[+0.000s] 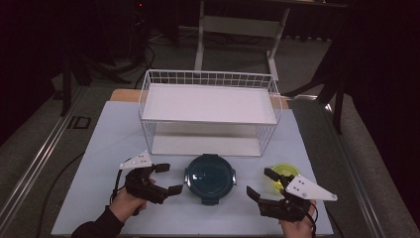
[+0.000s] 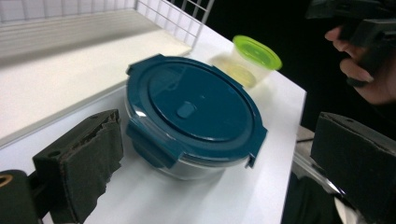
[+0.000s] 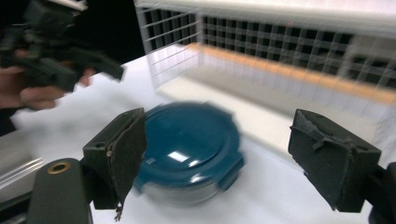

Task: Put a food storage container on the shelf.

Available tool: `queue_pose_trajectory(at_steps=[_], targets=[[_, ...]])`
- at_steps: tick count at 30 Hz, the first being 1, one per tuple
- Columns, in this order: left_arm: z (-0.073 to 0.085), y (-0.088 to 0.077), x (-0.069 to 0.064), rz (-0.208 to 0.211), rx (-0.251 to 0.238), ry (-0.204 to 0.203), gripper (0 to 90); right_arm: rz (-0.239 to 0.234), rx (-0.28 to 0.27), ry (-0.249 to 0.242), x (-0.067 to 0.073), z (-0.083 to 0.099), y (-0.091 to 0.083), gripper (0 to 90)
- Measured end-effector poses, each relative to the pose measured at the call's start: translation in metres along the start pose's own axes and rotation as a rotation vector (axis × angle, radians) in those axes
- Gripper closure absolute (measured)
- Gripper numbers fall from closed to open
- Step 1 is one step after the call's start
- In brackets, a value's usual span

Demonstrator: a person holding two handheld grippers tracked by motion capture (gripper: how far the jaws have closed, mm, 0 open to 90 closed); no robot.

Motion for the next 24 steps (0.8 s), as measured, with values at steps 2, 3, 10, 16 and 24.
queue_pose_trajectory(at_steps=[2, 3, 10, 16, 24], targets=[[-0.002, 0.001, 0.0, -0.016, 0.012, 0.002, 3.0, -0.024, -0.008, 0.001, 0.0, -0.002, 0.002, 15.6], [-0.002, 0.001, 0.0, -0.016, 0.012, 0.002, 3.8, -0.027, 0.011, 0.004, 0.0, -0.003, 0.004, 16.2], [-0.011, 0.005, 0.004, -0.004, 0.06, -0.119, 4.7, -0.026, 0.064, -0.023, 0.001, -0.01, 0.021, 14.5], [-0.013, 0.018, 0.013, 0.015, 0.098, -0.202, 4.8, -0.067, 0.129, 0.027, 0.001, -0.013, 0.041, 10.3], [-0.001, 0.044, 0.028, -0.013, 0.187, -0.327, 10.3, -0.059, 0.19, 0.145, -0.012, -0.002, 0.06, 9.9]])
Point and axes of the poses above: each handheld gripper's, and its own axes: y roughly forward along the jaws, z roughly out of its underside, x roughly to its left, the point moved 1 cm from there along y, roughly forward along the jaws, and after that the axes turned 6 degrees about -z, right-handed, at the moved point
